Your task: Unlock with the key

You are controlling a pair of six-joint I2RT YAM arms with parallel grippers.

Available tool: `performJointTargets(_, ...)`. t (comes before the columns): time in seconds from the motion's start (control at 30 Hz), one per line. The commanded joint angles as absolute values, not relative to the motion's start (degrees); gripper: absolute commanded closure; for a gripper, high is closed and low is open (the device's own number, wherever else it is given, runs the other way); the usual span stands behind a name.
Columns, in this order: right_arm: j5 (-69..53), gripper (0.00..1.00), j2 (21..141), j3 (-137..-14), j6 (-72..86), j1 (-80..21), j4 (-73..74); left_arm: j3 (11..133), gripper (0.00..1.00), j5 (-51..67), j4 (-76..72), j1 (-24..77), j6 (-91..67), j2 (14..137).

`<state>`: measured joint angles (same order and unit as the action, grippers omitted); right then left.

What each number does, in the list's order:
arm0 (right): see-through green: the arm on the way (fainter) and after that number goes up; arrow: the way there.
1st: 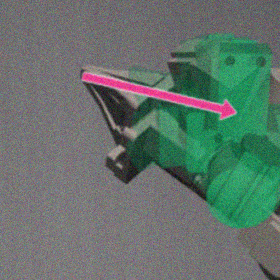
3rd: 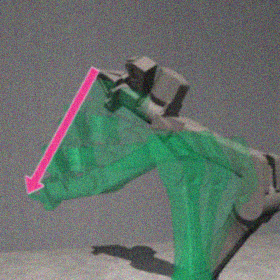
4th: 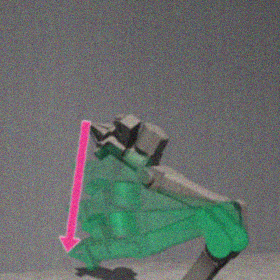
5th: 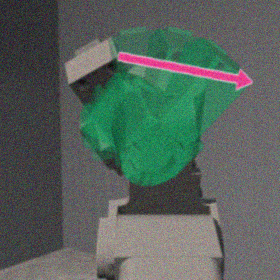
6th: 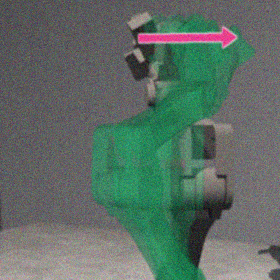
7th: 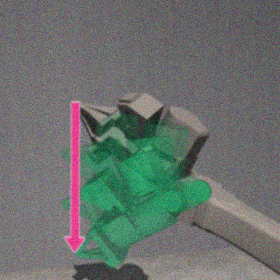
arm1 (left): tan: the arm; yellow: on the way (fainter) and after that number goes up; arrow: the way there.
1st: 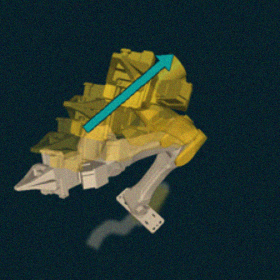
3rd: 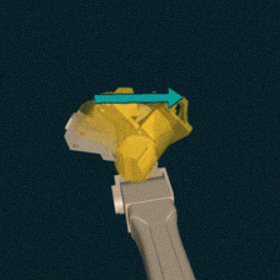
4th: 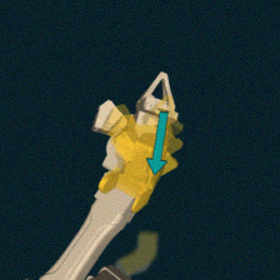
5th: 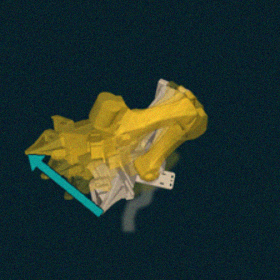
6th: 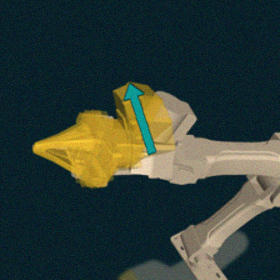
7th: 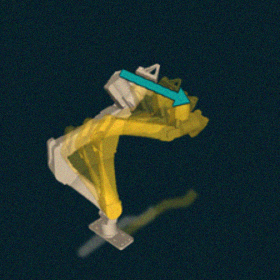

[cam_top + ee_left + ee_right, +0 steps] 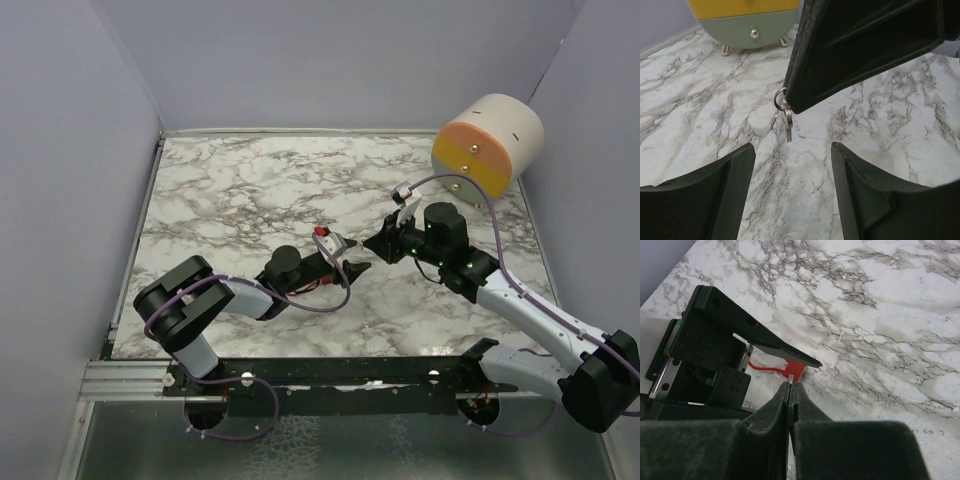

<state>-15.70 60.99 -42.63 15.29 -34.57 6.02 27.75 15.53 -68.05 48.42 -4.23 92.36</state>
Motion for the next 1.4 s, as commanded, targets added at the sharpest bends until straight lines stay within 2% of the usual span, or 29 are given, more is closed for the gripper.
performJointTargets(0.0,-17.8,0.99,59.8,-43.4,13.7,-35.1,7.1,29.9,0.36,21.8,-77.0,47.2,-6.4,95.3)
performJointTargets(0.4,-16.6,0.99,60.1,-44.0,13.0,-35.1,8.2,32.4,0.46,33.1,-82.7,46.8,-11.4,101.2)
performJointTargets(1.03,-14.9,0.99,60.4,-43.5,13.1,-35.1,8.6,28.8,0.55,29.2,-81.7,46.8,-11.0,98.6)
performJointTargets(1.37,-14.5,0.99,60.5,-43.3,12.7,-35.1,9.1,29.0,0.66,25.8,-79.5,46.7,-10.5,97.7)
